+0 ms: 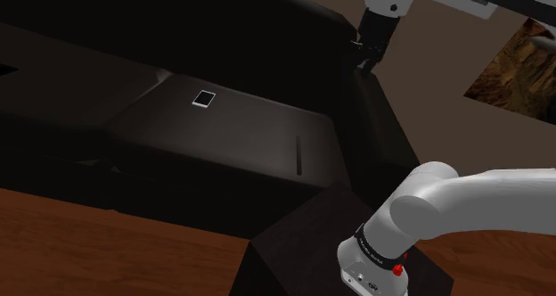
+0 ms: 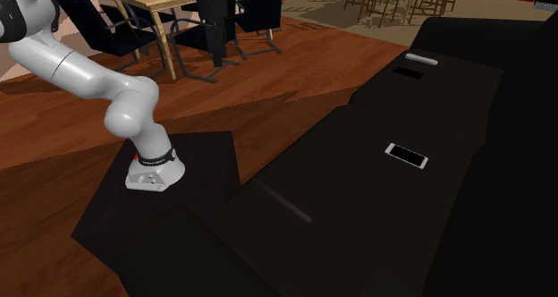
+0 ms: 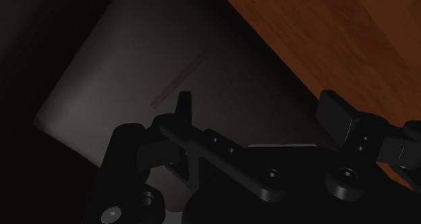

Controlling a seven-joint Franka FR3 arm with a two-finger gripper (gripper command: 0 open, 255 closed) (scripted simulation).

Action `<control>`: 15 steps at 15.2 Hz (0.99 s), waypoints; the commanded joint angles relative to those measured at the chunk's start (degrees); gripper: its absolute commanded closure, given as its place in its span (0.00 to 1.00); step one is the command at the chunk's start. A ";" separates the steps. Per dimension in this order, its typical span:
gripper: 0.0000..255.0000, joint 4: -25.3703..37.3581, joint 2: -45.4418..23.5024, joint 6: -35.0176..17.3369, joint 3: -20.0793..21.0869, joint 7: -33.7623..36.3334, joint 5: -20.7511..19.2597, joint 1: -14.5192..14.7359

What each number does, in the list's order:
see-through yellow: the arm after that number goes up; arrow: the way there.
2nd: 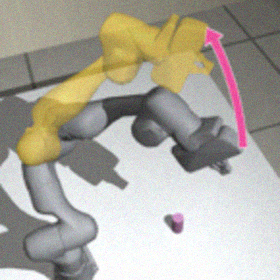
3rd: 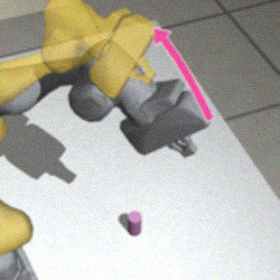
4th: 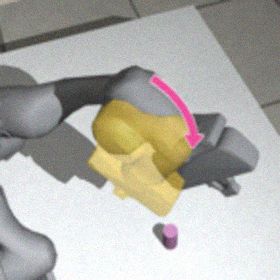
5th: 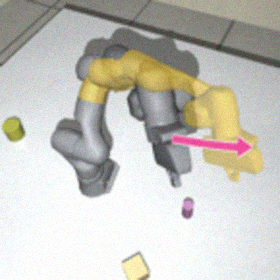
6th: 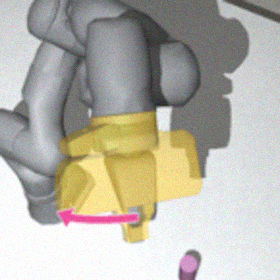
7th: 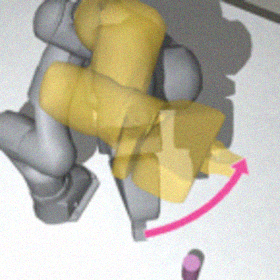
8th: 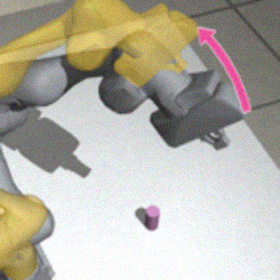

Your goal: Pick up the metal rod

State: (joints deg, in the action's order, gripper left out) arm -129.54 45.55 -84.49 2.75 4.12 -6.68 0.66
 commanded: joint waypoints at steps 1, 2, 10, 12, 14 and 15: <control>0.00 0.00 0.00 0.00 0.00 0.00 0.00 0.00; 0.00 -0.72 -1.21 -1.46 -0.36 0.73 0.08 -0.50; 0.00 -4.52 -12.70 -12.97 -3.42 6.12 0.87 -4.25; 0.00 -4.92 -16.01 -15.76 -4.23 7.30 1.16 -5.11; 0.00 -5.11 -19.47 -18.49 -5.08 8.42 1.50 -5.91; 0.00 -5.13 -21.26 -19.83 -5.50 8.94 1.71 -6.30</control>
State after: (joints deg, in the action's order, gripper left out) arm -134.59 26.13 -102.82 -2.27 12.53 -5.13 -5.19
